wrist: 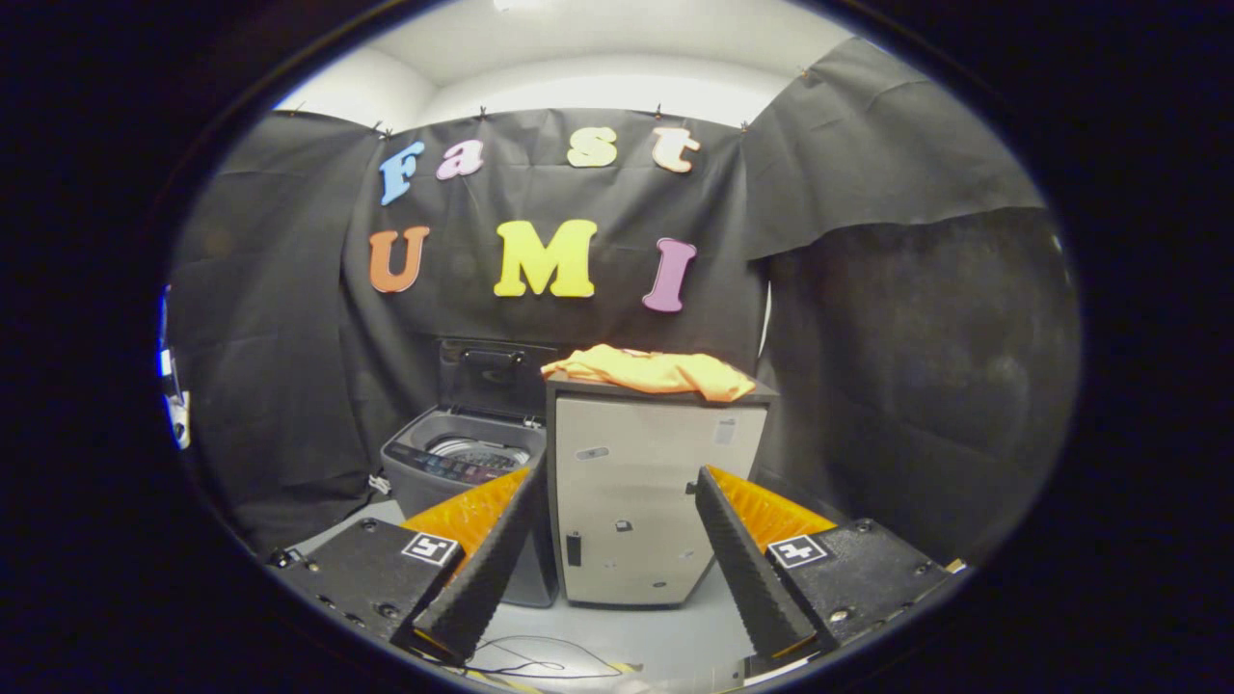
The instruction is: Put the clothes into the washing machine and then close the washing machine lid.
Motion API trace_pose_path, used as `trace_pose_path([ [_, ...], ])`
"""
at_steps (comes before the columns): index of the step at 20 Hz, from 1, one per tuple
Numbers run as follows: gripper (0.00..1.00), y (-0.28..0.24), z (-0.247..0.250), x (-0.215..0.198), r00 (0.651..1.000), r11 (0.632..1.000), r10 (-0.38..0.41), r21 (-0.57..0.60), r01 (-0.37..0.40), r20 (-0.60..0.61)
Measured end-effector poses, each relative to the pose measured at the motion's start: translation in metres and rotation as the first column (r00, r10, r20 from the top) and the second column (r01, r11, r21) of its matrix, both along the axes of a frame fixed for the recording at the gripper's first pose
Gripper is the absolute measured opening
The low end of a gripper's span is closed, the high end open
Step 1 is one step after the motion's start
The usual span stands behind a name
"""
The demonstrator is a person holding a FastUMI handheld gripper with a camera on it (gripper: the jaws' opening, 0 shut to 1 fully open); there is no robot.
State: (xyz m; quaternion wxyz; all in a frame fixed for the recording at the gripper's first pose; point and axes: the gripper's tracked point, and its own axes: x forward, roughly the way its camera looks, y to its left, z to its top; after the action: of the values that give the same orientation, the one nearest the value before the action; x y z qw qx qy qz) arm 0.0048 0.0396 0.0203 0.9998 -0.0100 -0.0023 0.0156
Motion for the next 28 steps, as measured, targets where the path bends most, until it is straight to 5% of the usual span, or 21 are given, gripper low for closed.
trace_pose_path([
  [7, 1.00, 0.003, 0.038, 0.014, 0.999, 0.999, -0.041, 0.011, 0.041, 0.010],
  [14, 1.00, -0.027, 0.106, 0.075, 0.997, 0.996, -0.083, 0.028, 0.083, -0.004],
  [28, 1.00, -0.060, 0.218, 0.327, 0.995, 0.999, 0.004, 0.036, -0.001, -0.095],
])
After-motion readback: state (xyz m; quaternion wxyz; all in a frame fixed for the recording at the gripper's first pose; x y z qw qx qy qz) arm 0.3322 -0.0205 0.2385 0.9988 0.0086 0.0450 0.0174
